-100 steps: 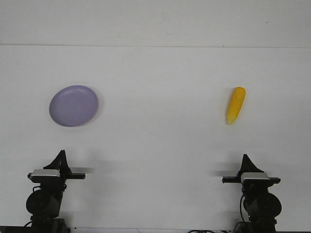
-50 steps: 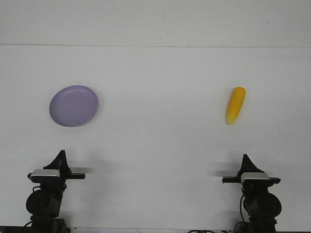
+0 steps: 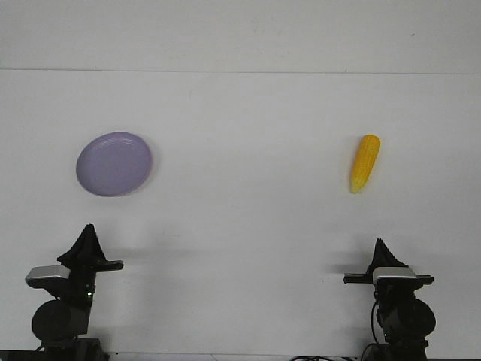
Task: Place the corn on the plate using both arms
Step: 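Reach the left gripper out and grasp the rim of the lavender plate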
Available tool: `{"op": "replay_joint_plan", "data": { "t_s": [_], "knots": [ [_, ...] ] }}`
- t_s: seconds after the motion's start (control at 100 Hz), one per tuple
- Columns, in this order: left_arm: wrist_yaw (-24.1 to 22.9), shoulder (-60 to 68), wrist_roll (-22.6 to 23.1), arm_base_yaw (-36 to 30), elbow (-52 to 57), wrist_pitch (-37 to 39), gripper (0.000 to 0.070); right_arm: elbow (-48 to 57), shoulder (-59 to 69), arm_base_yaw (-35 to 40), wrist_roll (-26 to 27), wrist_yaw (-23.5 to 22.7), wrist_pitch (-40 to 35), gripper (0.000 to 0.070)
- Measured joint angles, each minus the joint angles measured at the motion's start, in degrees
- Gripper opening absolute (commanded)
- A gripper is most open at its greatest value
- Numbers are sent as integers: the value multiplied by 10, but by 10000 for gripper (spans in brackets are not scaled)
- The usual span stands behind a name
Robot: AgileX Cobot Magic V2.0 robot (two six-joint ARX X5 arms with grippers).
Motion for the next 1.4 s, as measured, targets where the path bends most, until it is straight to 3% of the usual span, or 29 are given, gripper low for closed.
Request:
{"op": "replay_joint_plan", "data": {
  "t_s": [0.05,0.08,0.11,0.18,0.21,0.23,0.38,0.62,0.83,1.02,1.4],
  "knots": [
    [-17,22,-10,0,39,-13,25,0,0,0,0,0,0,10],
    [-24,37,-13,0,66,-22,68,0,0,0,0,0,0,10],
    [-26,55,-13,0,97,-35,155,0,0,0,0,0,0,10],
    [-27,107,-6,0,173,-69,449,0,0,0,0,0,0,9],
    [-27,131,2,0,201,-86,522,0,0,0,0,0,0,10],
    [-27,148,6,0,220,-100,535,0,0,0,0,0,0,10],
    [-31,277,40,0,334,-205,532,0,0,0,0,0,0,10],
    [-30,451,60,51,408,-253,492,0,0,0,0,0,0,10],
    [73,618,59,157,468,-235,491,0,0,0,0,0,0,10],
    [137,799,59,202,535,-236,490,0,0,0,0,0,0,10],
    [167,966,57,211,619,-221,449,0,0,0,0,0,0,10]
  ]
}}
